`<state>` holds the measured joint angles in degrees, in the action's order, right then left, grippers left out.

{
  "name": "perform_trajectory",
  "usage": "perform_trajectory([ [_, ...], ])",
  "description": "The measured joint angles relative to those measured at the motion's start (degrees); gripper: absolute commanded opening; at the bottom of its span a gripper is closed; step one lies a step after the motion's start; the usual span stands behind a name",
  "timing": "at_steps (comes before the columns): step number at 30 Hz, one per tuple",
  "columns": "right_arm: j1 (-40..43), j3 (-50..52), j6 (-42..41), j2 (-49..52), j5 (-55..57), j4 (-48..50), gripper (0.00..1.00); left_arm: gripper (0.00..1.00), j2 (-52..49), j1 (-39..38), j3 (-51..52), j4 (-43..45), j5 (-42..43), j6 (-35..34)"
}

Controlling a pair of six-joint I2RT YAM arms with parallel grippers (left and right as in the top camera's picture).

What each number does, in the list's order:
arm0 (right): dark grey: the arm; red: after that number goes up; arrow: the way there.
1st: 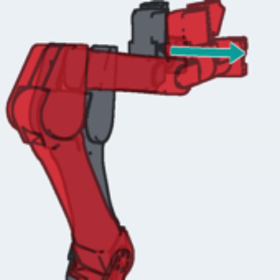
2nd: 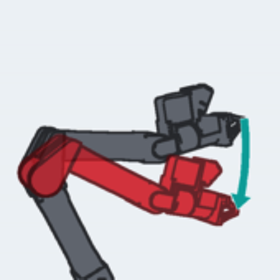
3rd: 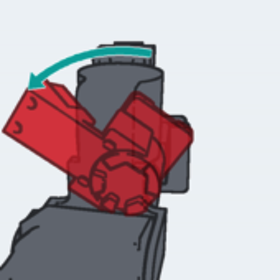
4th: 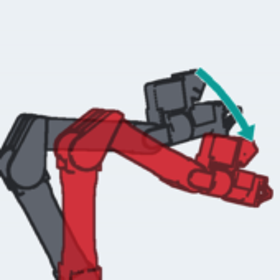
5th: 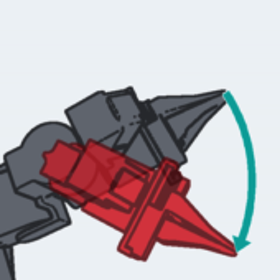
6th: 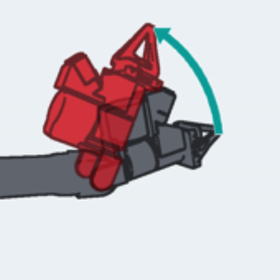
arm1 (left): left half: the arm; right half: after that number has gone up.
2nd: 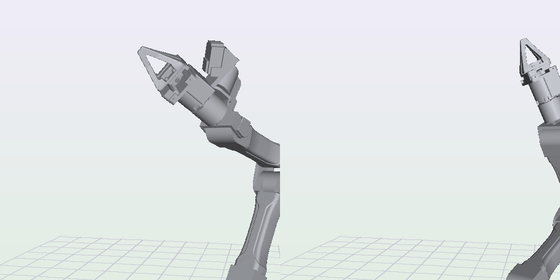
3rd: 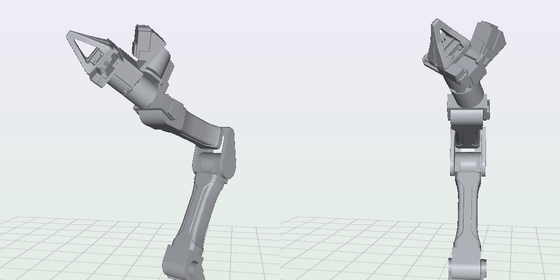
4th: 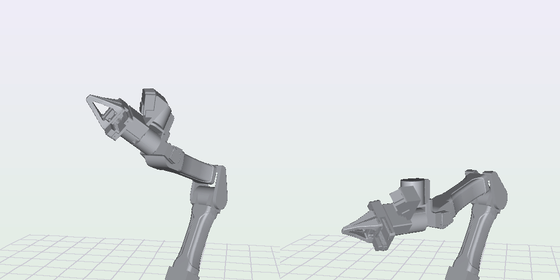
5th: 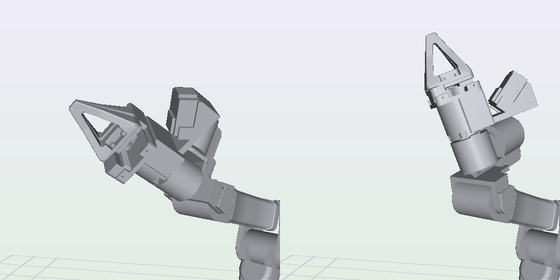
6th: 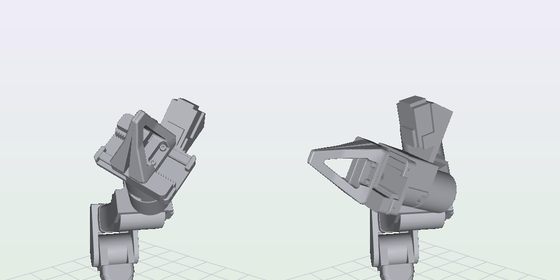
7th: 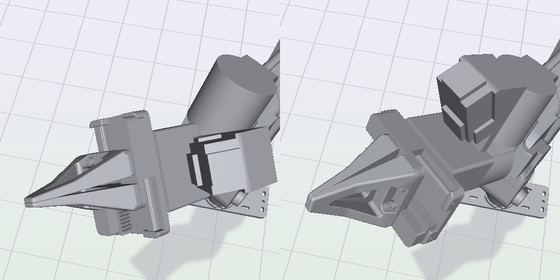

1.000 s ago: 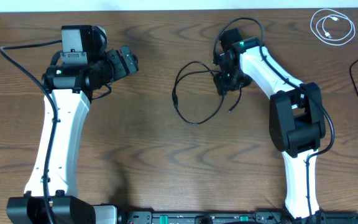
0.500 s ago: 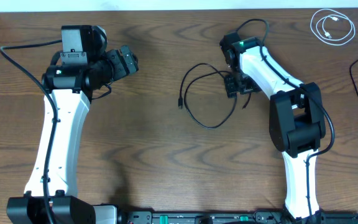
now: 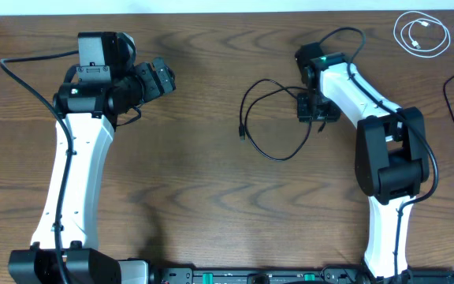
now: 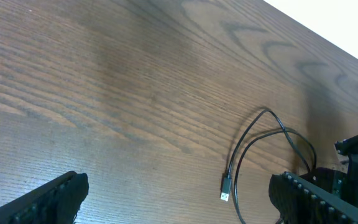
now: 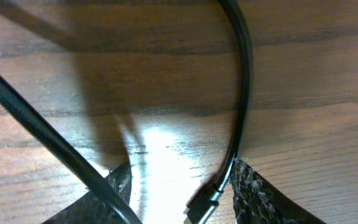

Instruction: Untangle cables

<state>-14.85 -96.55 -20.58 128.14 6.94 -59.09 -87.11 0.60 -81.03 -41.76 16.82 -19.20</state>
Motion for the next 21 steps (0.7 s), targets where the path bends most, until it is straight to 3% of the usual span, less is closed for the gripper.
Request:
perform_trajectory([
  [6,0.76,0.35,-0.11,-0.17,-2.58,-0.02,0.41,0.98,0.0,0.0,0.0,0.0,0.0,0.0],
  [13,0.24,1.4,-0.31,-0.61,-3.98,1.33,0.14,0.98,0.0,0.0,0.0,0.0,0.0,0.0],
  [14,-0.02,1.77,-0.22,-0.79,-3.89,1.7,0.02,0.98,0.0,0.0,0.0,0.0,0.0,0.0],
  [21,-0.83,1.16,2.95,-0.76,-4.33,0.22,0.01,0.98,0.0,-0.02,0.0,0.0,0.0,0.0],
])
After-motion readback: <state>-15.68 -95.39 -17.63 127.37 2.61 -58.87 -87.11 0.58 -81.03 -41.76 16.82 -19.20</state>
